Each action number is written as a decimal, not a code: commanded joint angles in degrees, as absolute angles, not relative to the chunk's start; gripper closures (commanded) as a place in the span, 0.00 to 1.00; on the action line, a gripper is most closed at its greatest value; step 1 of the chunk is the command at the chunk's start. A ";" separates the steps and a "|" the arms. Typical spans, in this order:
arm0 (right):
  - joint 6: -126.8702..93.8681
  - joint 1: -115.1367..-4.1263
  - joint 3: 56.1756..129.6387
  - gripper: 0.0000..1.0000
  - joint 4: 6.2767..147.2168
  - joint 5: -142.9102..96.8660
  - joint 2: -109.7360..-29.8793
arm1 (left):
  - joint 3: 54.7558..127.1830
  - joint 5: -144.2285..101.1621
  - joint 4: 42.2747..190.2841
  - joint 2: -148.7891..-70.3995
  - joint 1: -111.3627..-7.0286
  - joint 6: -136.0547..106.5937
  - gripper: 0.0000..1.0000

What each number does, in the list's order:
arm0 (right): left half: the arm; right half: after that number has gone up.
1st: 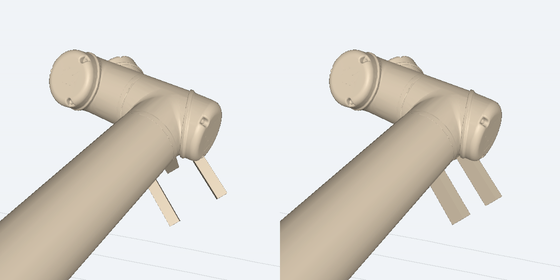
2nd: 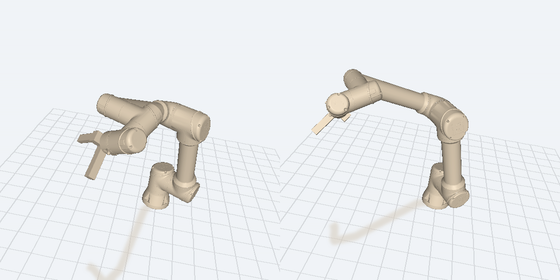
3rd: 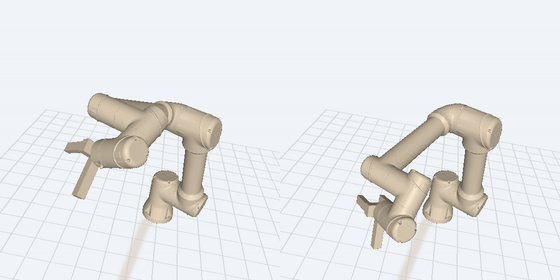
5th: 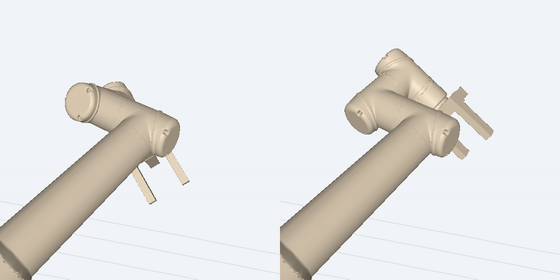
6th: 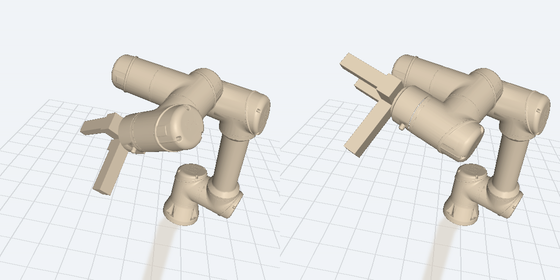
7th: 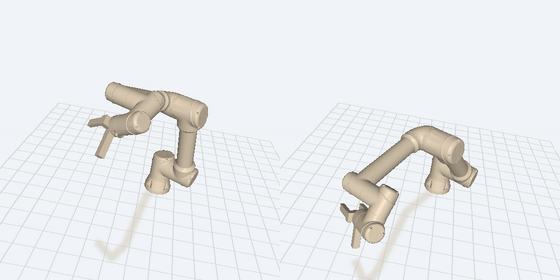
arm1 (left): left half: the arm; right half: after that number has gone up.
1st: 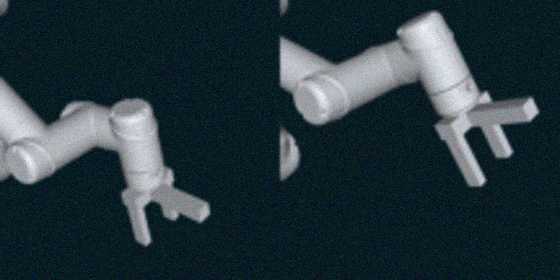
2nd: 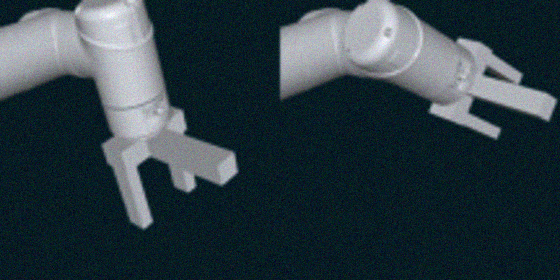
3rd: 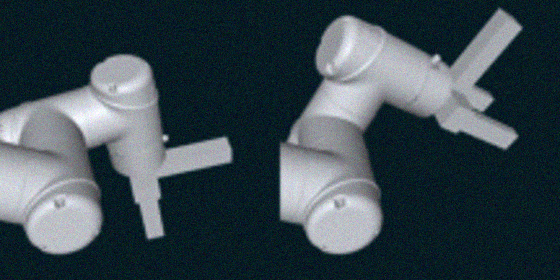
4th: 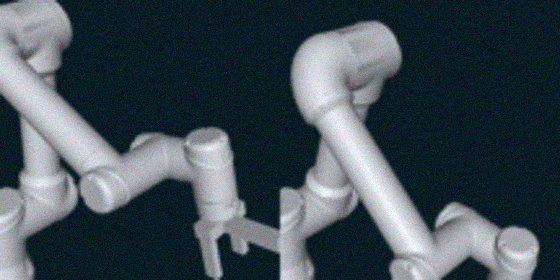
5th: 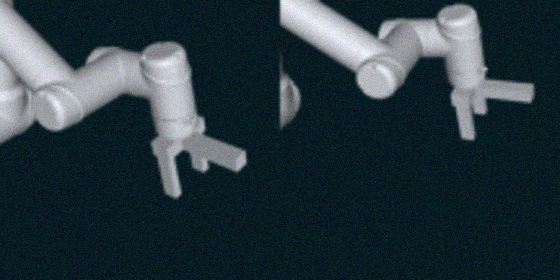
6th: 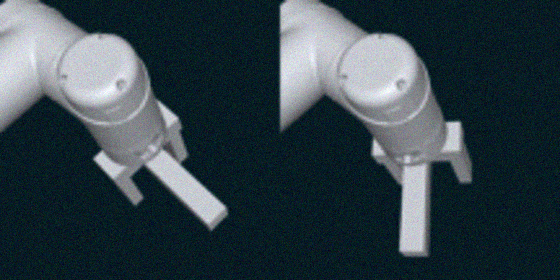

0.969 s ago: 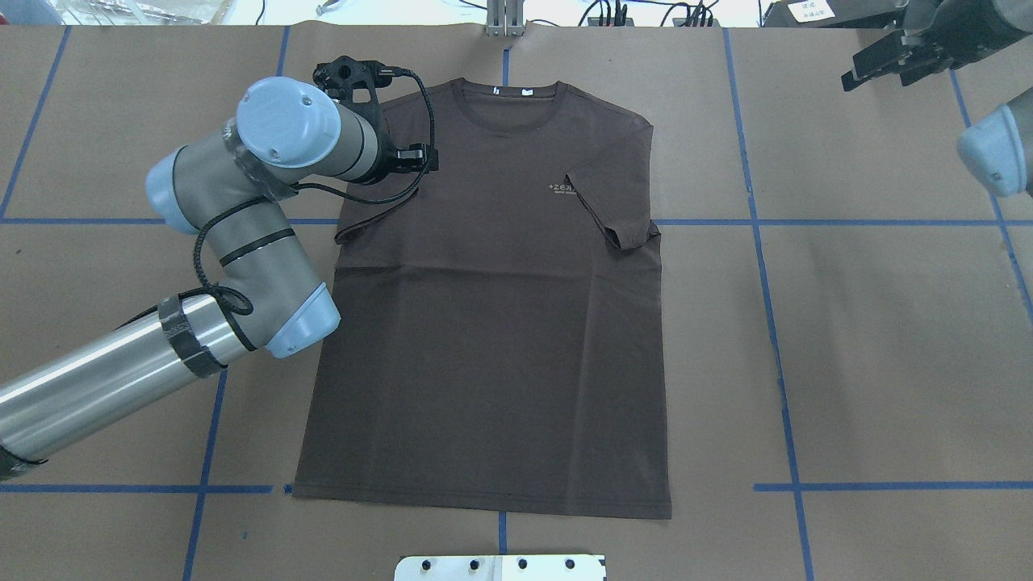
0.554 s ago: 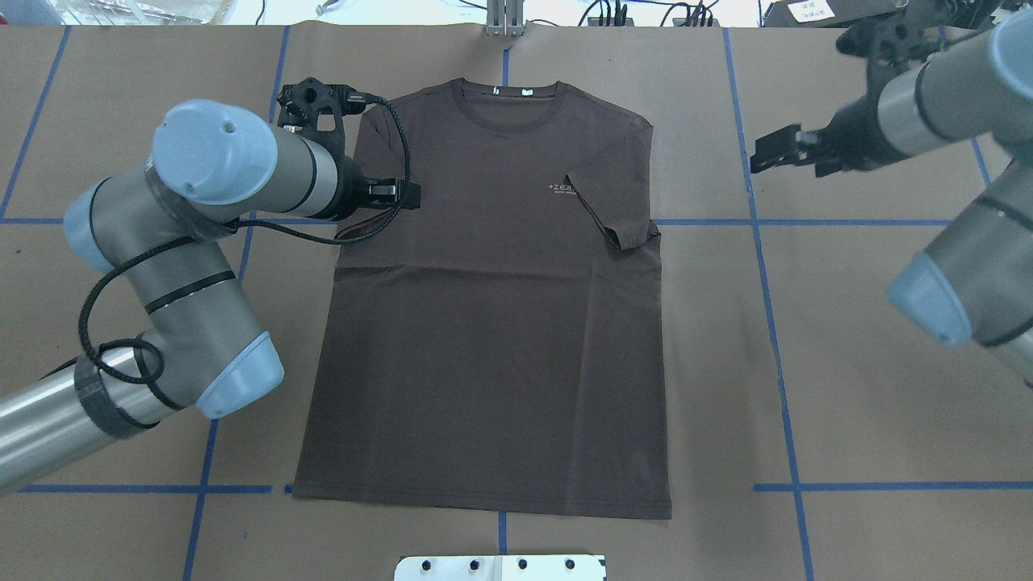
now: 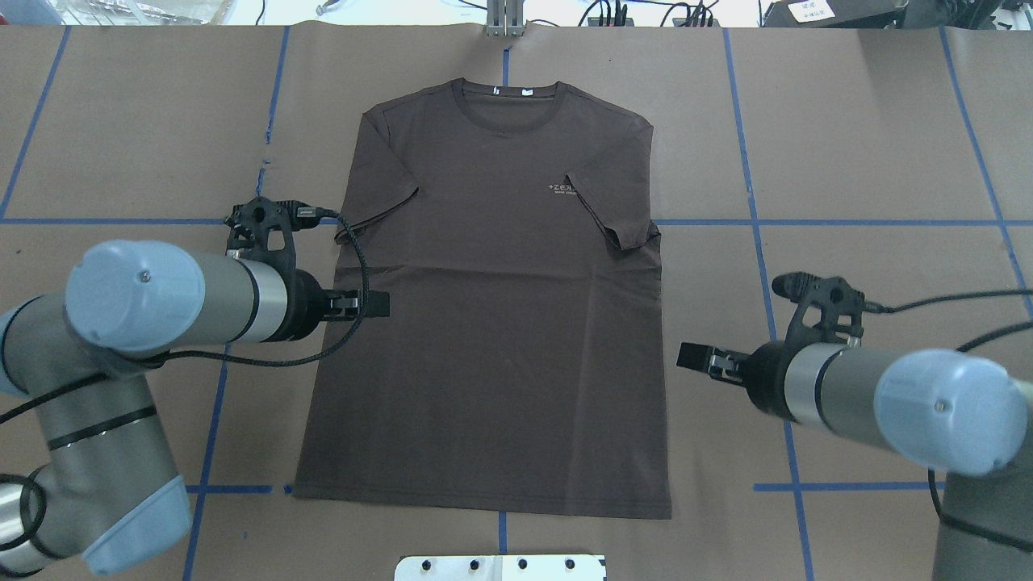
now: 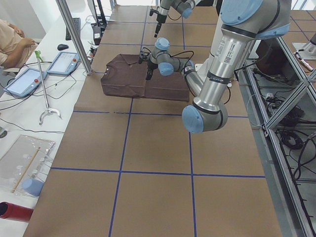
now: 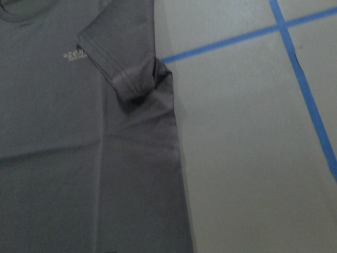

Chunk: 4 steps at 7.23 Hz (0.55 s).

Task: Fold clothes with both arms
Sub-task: 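Move both grippers down to the shirt hem corners nearest the robot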

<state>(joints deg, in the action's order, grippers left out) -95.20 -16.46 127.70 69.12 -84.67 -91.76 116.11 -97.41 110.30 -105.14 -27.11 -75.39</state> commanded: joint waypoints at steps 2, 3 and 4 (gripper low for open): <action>-106.42 -2.92 129.02 0.15 69.26 -73.49 -94.22 | 119.71 -91.77 110.22 -96.88 -15.94 -89.97 0.44; -106.52 -2.03 129.28 0.15 69.26 -72.87 -94.22 | 119.71 -91.67 110.21 -94.42 -13.99 -91.13 0.44; -106.52 -1.15 129.72 0.15 69.26 -72.25 -94.22 | 119.36 -91.67 110.21 -92.92 -12.41 -91.14 0.43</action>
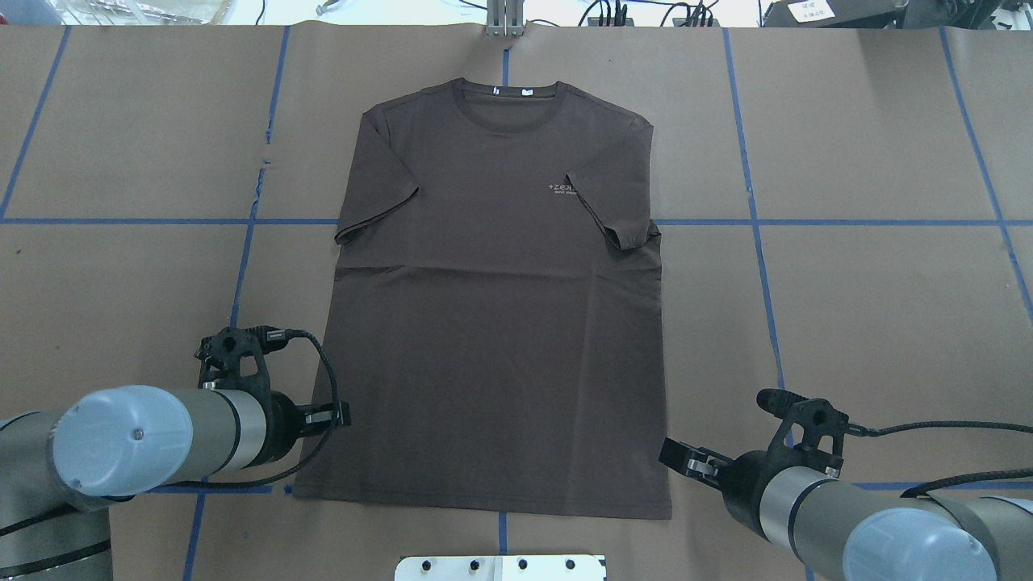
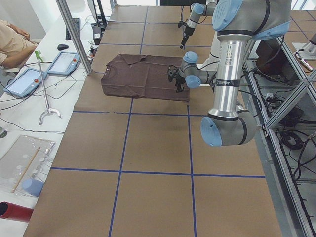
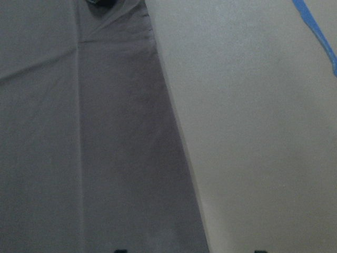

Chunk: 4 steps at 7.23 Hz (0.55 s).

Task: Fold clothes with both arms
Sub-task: 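Move both grippers down to the shirt hem corners nearest the robot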

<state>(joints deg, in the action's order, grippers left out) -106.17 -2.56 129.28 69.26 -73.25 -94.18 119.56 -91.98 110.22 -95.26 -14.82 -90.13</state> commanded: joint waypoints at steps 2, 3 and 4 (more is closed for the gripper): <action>-106.52 -0.44 130.17 0.15 69.35 -71.72 -94.22 | 119.18 -91.67 110.21 -91.50 -9.68 -92.89 0.43; -106.52 -0.44 130.17 0.15 69.35 -71.72 -94.22 | 119.18 -91.67 110.21 -91.49 -8.89 -93.51 0.43; -106.52 -0.44 130.17 0.15 69.35 -71.72 -94.13 | 119.09 -91.67 110.21 -91.58 -8.62 -93.60 0.43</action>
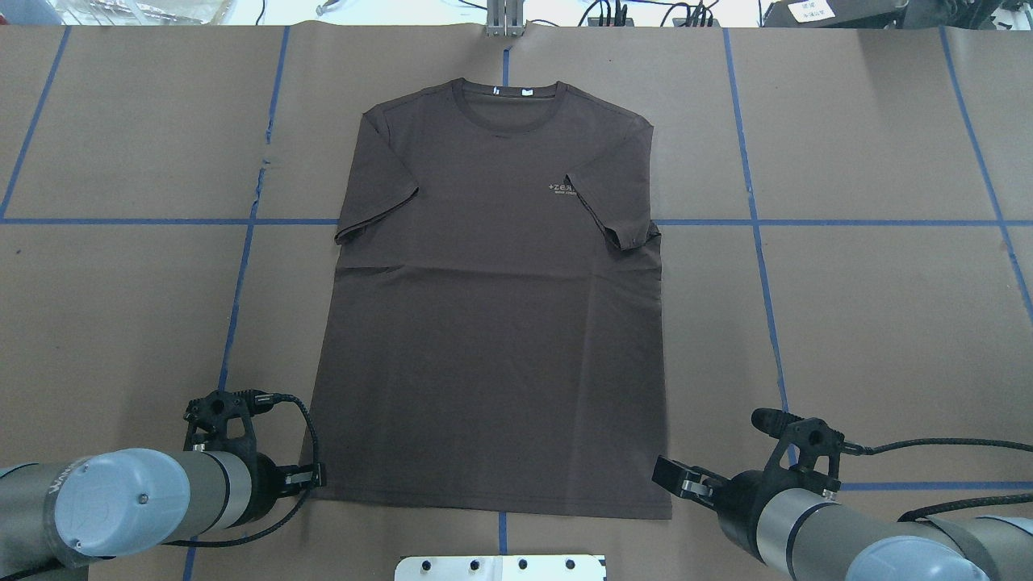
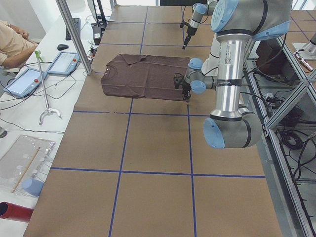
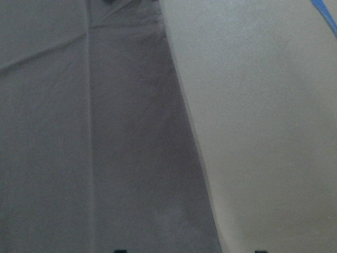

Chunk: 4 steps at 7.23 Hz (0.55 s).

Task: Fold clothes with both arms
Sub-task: 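Move both grippers down to the shirt hem corners nearest the robot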

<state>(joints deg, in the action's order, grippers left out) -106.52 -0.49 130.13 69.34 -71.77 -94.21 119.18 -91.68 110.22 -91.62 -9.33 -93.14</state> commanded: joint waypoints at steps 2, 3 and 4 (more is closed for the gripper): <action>-106.44 -0.44 130.17 0.14 69.35 -71.63 -94.13 | 118.92 -91.67 110.13 -91.76 -7.65 -94.74 0.44; -106.52 -0.44 130.17 0.14 69.35 -71.37 -94.13 | 118.92 -91.67 110.13 -91.93 -7.56 -94.75 0.45; -106.52 -0.44 130.17 0.14 69.35 -71.37 -94.13 | 118.92 -91.67 110.04 -92.11 -7.56 -94.75 0.45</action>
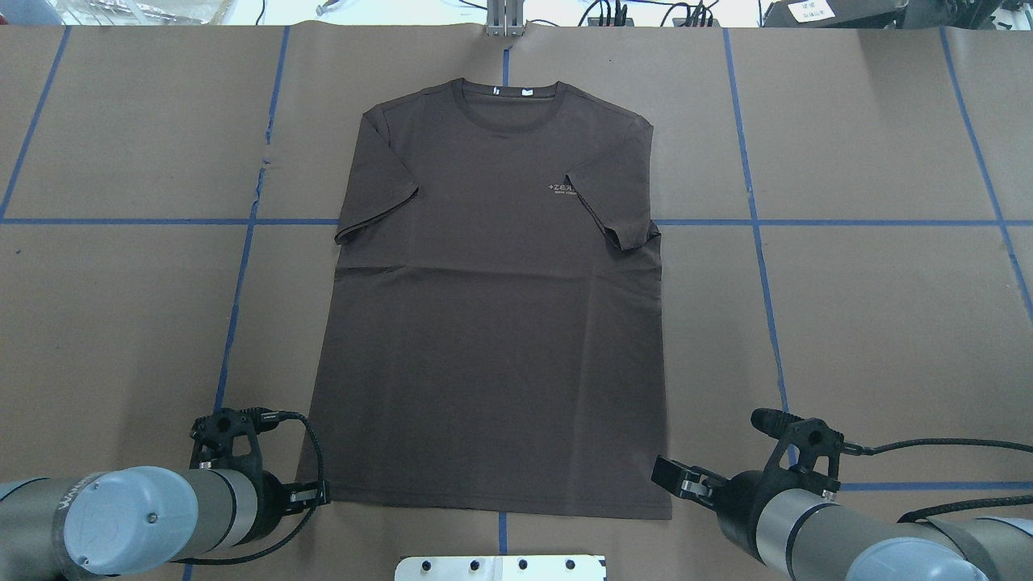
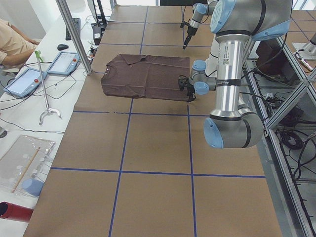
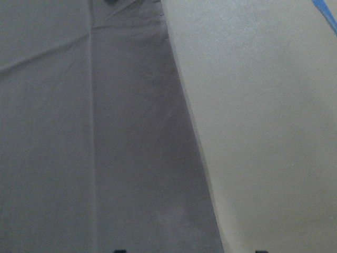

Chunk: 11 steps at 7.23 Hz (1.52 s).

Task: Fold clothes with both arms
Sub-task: 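Grasp the hem corners with both grippers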

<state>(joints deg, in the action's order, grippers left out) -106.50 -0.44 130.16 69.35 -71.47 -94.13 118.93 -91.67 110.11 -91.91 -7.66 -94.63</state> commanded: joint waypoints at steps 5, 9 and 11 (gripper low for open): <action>-106.44 -0.44 130.17 0.14 69.35 -70.84 -94.13 | 118.56 -91.67 109.95 -92.37 -7.99 -94.04 0.45; -106.44 -0.44 130.17 0.13 69.35 -70.75 -94.13 | 117.51 -91.67 109.95 -92.37 -8.44 -93.78 0.45; -106.44 -0.44 130.17 0.13 69.35 -70.75 -94.13 | 117.60 -91.76 109.95 -92.46 -8.44 -93.95 0.60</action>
<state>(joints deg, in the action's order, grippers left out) -106.44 -0.44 130.17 69.34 -70.76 -94.13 117.57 -91.69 109.95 -92.43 -8.42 -93.87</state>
